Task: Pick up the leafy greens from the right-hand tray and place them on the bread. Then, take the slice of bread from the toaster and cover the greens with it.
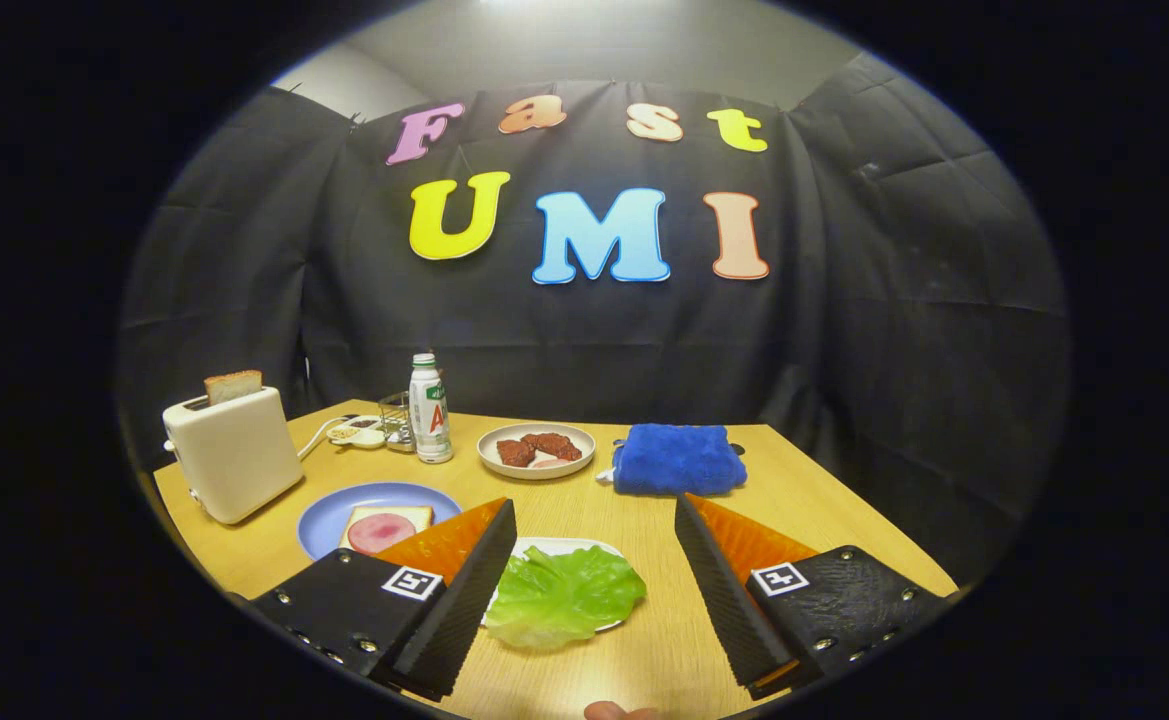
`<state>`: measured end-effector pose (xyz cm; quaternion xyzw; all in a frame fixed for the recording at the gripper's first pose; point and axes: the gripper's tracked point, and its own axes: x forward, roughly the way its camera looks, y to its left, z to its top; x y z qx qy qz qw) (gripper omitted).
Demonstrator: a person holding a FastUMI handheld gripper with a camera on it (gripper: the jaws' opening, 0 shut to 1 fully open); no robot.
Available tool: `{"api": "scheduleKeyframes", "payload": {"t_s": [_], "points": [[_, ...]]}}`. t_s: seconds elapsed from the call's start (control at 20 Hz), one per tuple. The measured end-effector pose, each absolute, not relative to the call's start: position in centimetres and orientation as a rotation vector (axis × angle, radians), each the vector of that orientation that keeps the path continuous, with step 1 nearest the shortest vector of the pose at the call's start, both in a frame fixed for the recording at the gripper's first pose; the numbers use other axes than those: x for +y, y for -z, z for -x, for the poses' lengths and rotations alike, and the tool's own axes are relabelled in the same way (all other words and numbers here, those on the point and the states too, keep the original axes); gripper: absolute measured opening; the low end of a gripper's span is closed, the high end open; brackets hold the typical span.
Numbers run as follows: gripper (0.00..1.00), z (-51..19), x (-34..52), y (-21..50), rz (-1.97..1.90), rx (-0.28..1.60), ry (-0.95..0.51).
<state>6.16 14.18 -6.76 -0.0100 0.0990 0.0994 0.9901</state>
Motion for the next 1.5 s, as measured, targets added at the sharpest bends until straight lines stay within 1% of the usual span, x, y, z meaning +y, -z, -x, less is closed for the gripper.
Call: {"api": "scheduleKeyframes", "payload": {"t_s": [0.4,0.9,1.1,1.2,1.35,1.45,1.5], "points": [[0.97,-9.1,16.8,12.1,0.070,0.345,-0.196],[0.97,-10.3,17.9,17.8,0.092,0.534,-0.178],[0.97,-10.8,17.7,19.2,0.112,0.575,-0.161],[0.95,-10.9,17.9,19.7,0.110,0.598,-0.161],[0.96,-10.8,18.3,20.3,0.080,0.621,-0.188],[0.90,-10.7,18.4,20.5,0.039,0.634,-0.194],[0.90,-10.5,18.7,20.3,0.014,0.638,-0.209]]}}
